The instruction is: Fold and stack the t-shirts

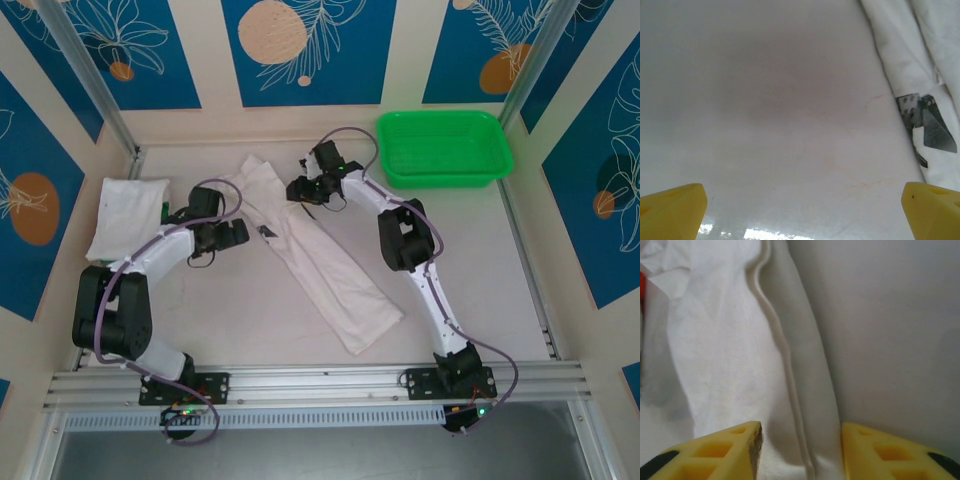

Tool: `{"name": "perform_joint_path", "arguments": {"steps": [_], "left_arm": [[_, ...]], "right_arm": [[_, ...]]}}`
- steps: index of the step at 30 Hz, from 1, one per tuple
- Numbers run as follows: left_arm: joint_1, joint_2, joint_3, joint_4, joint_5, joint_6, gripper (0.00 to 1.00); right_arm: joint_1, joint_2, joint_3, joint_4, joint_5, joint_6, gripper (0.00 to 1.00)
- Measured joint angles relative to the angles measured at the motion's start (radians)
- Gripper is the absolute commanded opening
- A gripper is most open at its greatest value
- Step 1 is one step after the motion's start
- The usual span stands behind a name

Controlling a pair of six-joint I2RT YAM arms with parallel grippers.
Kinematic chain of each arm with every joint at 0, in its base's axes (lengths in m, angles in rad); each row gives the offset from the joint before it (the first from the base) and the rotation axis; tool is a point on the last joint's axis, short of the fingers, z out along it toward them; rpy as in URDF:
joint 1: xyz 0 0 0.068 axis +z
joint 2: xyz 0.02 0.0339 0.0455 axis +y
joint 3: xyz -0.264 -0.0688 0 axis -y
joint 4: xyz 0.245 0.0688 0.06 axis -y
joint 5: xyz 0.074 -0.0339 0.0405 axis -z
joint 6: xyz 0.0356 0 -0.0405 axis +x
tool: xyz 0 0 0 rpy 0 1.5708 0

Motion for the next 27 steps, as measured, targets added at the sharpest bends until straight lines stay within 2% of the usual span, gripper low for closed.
{"name": "perform_joint_path", "arguments": {"steps": [1, 3, 4, 12, 20, 27], "left_arm": [[0.000, -0.001, -0.001, 0.005, 0.003, -0.004, 1.00], [0.000, -0.002, -0.001, 0.025, 0.012, -0.011, 1.00], [0.000, -0.002, -0.001, 0.034, 0.016, -0.015, 1.00], [0.000, 0.006, 0.002, 0.047, 0.066, -0.037, 1.00], [-0.008, 0.026, 0.021, 0.063, 0.114, -0.042, 1.00], [-0.071, 0.083, 0.072, 0.071, 0.129, -0.042, 1.00]], "right_arm": [[-0.002, 0.006, 0.015, -0.004, -0.010, 0.005, 0.20], [-0.002, 0.016, 0.034, -0.008, -0.027, 0.016, 0.05], [-0.005, 0.019, 0.038, -0.009, -0.033, 0.023, 0.02], [-0.044, 0.021, 0.037, -0.015, 0.014, 0.045, 0.00], [-0.140, -0.030, -0.070, 0.039, 0.172, 0.121, 0.00], [-0.205, -0.111, -0.179, 0.055, 0.320, 0.177, 0.01]]}}
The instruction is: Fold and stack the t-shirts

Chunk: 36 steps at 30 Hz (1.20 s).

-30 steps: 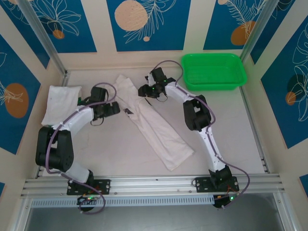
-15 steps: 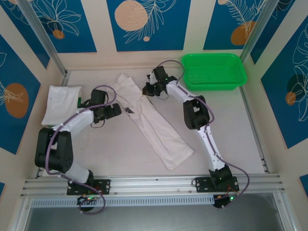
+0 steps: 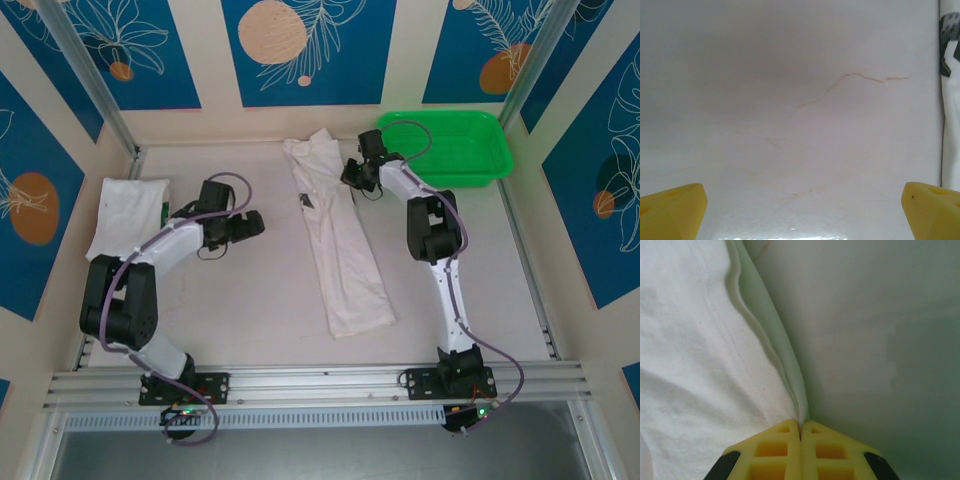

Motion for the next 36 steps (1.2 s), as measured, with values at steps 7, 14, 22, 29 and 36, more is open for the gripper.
{"name": "perform_joint_path", "arguments": {"steps": [7, 14, 22, 29, 36], "left_arm": [[-0.074, 0.101, 0.073, 0.002, 0.011, -0.003, 1.00], [-0.177, 0.280, 0.283, -0.019, 0.013, -0.005, 0.91], [-0.336, 0.503, 0.614, -0.061, 0.035, -0.027, 0.41], [-0.376, 0.636, 0.690, -0.079, 0.104, -0.057, 0.29], [-0.337, 0.621, 0.619, -0.032, 0.153, -0.051, 0.29]], "right_arm": [[0.018, -0.106, -0.106, 0.035, 0.002, -0.018, 0.57], [0.042, -0.328, -0.288, 0.109, -0.003, -0.053, 0.70], [-0.010, -0.682, -0.698, 0.247, 0.031, -0.053, 0.68], [-0.065, -0.835, -0.958, 0.272, 0.048, -0.055, 0.67], [-0.056, -0.963, -1.131, 0.277, 0.049, -0.080, 0.67]]}}
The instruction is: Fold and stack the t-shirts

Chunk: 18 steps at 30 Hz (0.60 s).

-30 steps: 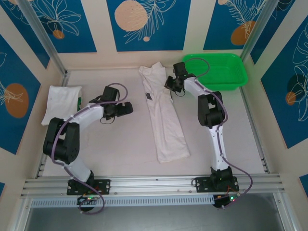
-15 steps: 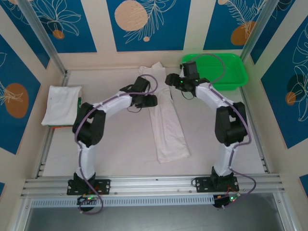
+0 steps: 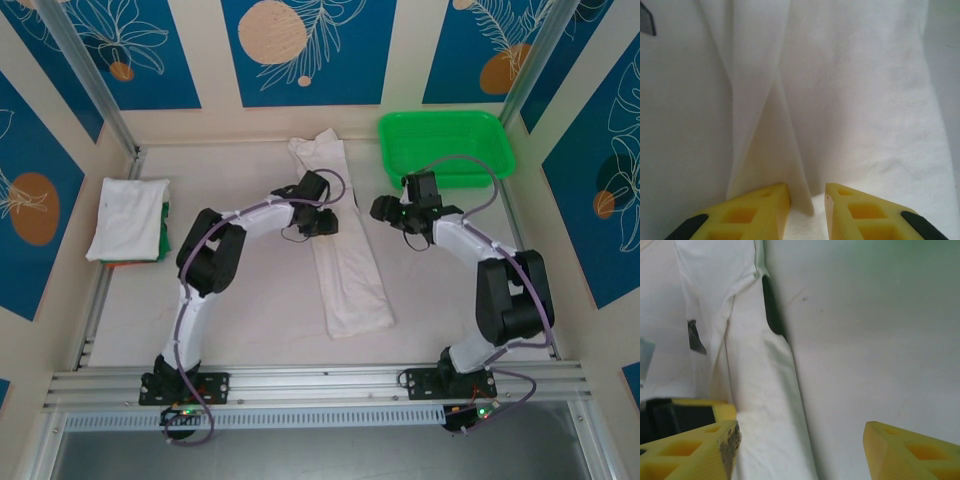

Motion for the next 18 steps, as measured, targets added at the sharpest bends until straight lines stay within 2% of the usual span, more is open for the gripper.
{"name": "perform_joint_path", "arguments": {"steps": [5, 8, 12, 18], "left_arm": [[0.058, -0.059, -0.099, 0.035, 0.032, 0.008, 0.33], [0.080, -0.071, -0.116, 0.040, 0.050, 0.013, 0.39], [0.085, -0.086, -0.128, 0.057, 0.079, 0.027, 0.54], [0.104, -0.193, -0.238, 0.064, 0.089, 0.019, 0.77]], "right_arm": [[0.013, -0.156, -0.112, -0.012, -0.001, -0.044, 0.67], [0.027, -0.233, -0.136, -0.029, -0.009, -0.101, 0.70], [0.089, -0.320, -0.139, -0.057, -0.030, -0.235, 0.76], [0.281, -0.453, -0.159, -0.116, -0.047, -0.513, 0.79]]}}
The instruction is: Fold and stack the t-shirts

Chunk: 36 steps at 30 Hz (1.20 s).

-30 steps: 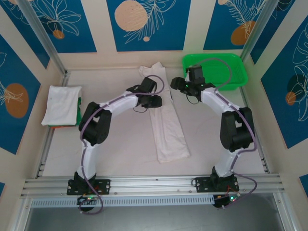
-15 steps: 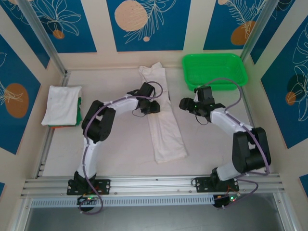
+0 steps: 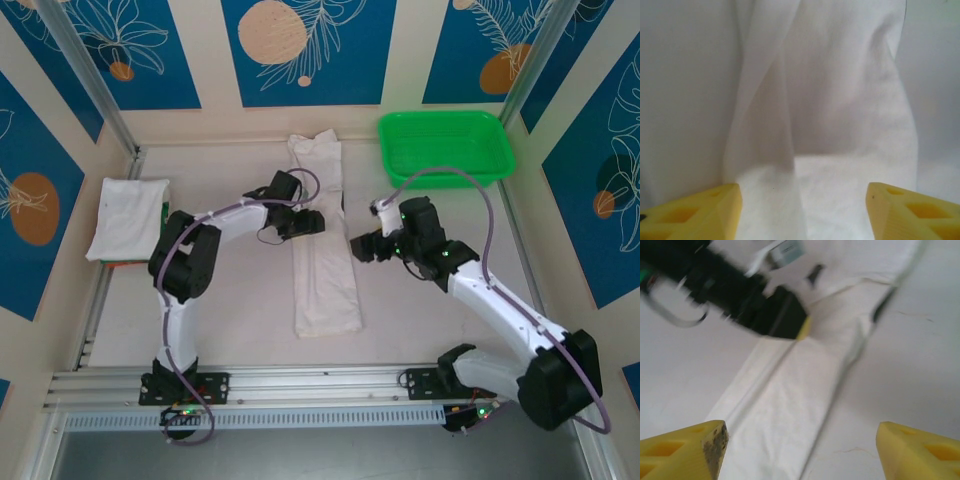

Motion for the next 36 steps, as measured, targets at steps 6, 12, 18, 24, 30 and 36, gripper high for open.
{"name": "perform_joint_path", "arguments": {"steps": [6, 12, 18, 24, 30, 36], "left_arm": [[0.128, -0.200, -0.169, 0.035, -0.013, -0.010, 0.96], [0.231, -0.332, -0.298, 0.057, -0.057, -0.005, 1.00], [0.234, -0.371, -0.387, 0.057, -0.070, 0.008, 1.00], [0.234, -0.373, -0.401, 0.065, -0.069, 0.007, 1.00], [0.234, -0.373, -0.401, 0.076, -0.069, 0.007, 1.00], [0.234, -0.373, -0.401, 0.076, -0.069, 0.007, 1.00]], "right_arm": [[0.269, -0.057, -0.013, -0.086, 0.002, -0.272, 0.78], [0.530, 0.059, -0.013, -0.159, 0.077, -0.430, 0.74], [0.623, 0.212, -0.024, -0.165, 0.143, -0.491, 0.66], [0.623, 0.325, -0.046, -0.110, 0.187, -0.520, 0.63], [0.620, 0.410, -0.057, -0.041, 0.208, -0.529, 0.61], [0.620, 0.459, -0.058, -0.005, 0.211, -0.539, 0.56]]}}
